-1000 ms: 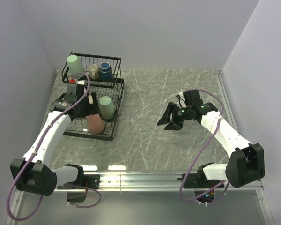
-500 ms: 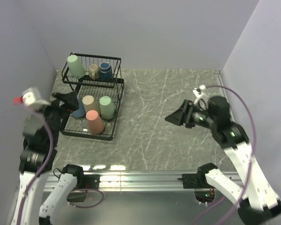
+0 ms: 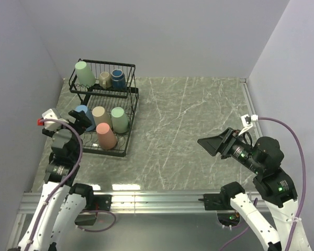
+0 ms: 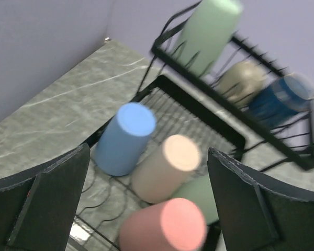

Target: Load the cups into the dish rack

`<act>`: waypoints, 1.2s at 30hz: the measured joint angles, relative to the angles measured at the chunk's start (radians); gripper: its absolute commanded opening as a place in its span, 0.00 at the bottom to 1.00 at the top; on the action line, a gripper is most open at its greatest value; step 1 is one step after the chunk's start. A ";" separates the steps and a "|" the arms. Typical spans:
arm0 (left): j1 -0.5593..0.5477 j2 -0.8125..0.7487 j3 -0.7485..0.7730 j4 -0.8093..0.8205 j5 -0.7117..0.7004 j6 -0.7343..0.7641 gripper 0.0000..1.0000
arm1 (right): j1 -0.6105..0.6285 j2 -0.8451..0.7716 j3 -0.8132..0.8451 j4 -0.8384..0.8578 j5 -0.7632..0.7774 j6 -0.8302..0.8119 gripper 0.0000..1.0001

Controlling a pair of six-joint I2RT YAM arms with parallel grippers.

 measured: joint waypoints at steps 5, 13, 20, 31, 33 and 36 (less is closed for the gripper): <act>0.008 0.100 -0.201 0.232 -0.045 0.066 0.99 | 0.000 -0.044 -0.006 -0.037 0.001 -0.009 0.74; 0.156 0.343 -0.439 0.597 0.010 0.080 0.99 | 0.000 -0.164 0.000 -0.100 0.069 -0.042 0.75; 0.239 0.523 -0.507 0.896 0.121 0.105 0.99 | 0.000 -0.179 0.018 -0.168 0.139 -0.048 0.75; 0.241 0.610 -0.486 1.015 0.209 0.124 0.99 | 0.000 -0.090 0.002 -0.108 0.141 -0.014 0.75; 0.238 0.602 -0.486 1.015 0.204 0.128 0.99 | 0.000 -0.080 0.001 -0.099 0.141 -0.008 0.75; 0.227 0.600 -0.486 1.014 0.202 0.135 0.99 | 0.000 -0.063 -0.001 -0.090 0.141 -0.003 0.75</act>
